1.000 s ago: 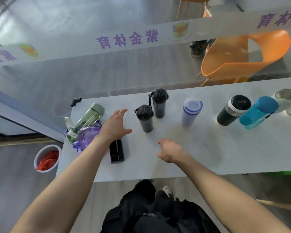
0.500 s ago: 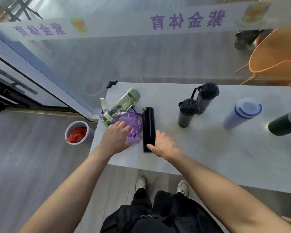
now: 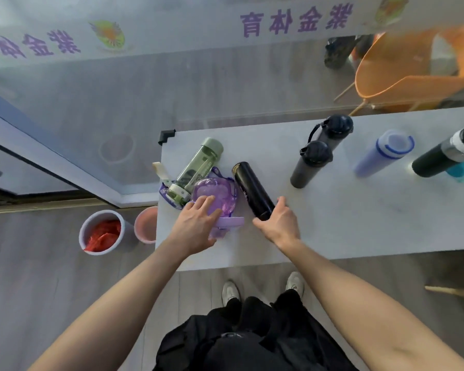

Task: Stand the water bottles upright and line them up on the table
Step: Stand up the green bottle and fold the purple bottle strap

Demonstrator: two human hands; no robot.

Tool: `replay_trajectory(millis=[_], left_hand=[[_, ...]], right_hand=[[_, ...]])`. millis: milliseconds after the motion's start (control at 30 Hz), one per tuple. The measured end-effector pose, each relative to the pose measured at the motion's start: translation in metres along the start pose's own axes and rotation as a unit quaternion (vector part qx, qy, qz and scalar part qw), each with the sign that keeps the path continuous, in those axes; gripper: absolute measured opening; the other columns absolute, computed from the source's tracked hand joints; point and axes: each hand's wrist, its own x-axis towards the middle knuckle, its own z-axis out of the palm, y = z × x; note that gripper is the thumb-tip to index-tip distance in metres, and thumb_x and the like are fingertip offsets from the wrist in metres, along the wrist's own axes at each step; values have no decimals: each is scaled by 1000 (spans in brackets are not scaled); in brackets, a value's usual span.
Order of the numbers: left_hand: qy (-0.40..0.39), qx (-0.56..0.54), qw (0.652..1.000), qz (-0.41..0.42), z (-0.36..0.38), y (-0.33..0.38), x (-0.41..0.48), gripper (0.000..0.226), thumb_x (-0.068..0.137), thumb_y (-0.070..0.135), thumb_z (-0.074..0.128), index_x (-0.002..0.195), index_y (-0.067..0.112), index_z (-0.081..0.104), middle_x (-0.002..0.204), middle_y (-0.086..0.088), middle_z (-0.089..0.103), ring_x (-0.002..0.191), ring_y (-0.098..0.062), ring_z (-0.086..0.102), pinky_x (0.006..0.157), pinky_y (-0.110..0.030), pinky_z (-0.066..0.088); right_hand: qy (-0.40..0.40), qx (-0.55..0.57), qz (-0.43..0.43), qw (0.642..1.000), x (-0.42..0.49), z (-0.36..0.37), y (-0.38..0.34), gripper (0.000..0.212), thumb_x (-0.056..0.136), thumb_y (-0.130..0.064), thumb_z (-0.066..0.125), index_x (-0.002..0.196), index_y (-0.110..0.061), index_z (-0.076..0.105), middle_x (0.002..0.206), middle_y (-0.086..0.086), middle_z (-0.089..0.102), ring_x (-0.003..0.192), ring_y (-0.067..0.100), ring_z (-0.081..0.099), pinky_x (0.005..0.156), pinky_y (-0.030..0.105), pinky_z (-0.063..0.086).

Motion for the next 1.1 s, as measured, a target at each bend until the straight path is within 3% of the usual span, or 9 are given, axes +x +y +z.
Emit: replay_trajectory(millis=[133, 233, 367, 600, 767, 867, 1000, 1100], left_hand=[[22, -25, 999, 24, 1, -10, 4, 69, 80, 64, 68, 139, 28, 66, 156, -9, 47, 144, -31, 44, 109, -47, 50], [34, -41, 998, 33, 2, -13, 6, 71, 83, 74, 55, 136, 28, 67, 149, -6, 49, 138, -31, 48, 105, -48, 53], [35, -49, 997, 39, 5, -15, 5, 70, 87, 72, 69, 141, 28, 65, 149, -4, 47, 138, -29, 47, 106, -46, 52], [24, -78, 996, 32, 9, -17, 1, 64, 91, 53, 77, 146, 25, 60, 163, -5, 45, 149, -30, 44, 117, -45, 45], [53, -135, 989, 2, 8, -15, -5, 75, 88, 78, 50, 141, 27, 64, 149, 1, 58, 136, -26, 58, 111, -42, 50], [92, -181, 979, -30, 6, -13, -12, 72, 90, 79, 58, 139, 26, 66, 140, 4, 63, 126, -22, 62, 105, -41, 53], [149, -247, 946, -147, 0, -15, -16, 48, 104, 59, 62, 138, 25, 67, 131, 6, 66, 111, -17, 66, 96, -39, 57], [175, -262, 921, -228, -2, -26, -15, 35, 104, 53, 63, 127, 27, 69, 121, 5, 67, 103, -19, 67, 87, -41, 59]], right_hand=[[138, 79, -67, 985, -2, -42, -23, 62, 76, -46, 88, 117, -14, 55, 108, 8, 68, 97, 32, 67, 82, 39, 54], [184, 83, -132, 970, 4, -68, -47, 63, 80, -44, 85, 128, -16, 55, 119, 5, 64, 107, 28, 63, 91, 44, 55], [173, 37, -162, 971, 7, -86, -61, 72, 85, -44, 79, 145, -18, 51, 129, 12, 60, 110, 35, 63, 94, 45, 56], [152, 1, -125, 980, 2, -87, -53, 71, 89, -43, 77, 149, -19, 47, 129, 13, 56, 103, 44, 66, 87, 47, 56], [114, -18, -126, 985, 8, -95, -50, 88, 82, -48, 82, 151, -14, 39, 141, 14, 55, 115, 42, 65, 90, 46, 56], [135, -27, -141, 980, 3, -101, -51, 109, 76, -57, 85, 158, -8, 34, 149, 16, 50, 131, 38, 56, 101, 48, 54], [256, -33, -326, 909, -9, -113, -63, 61, 90, -40, 76, 136, -2, 61, 132, 15, 62, 124, 34, 60, 106, 47, 51], [190, -33, -427, 883, -20, -112, -82, 37, 96, -27, 72, 126, -5, 69, 121, 11, 67, 105, 31, 68, 90, 43, 59]])
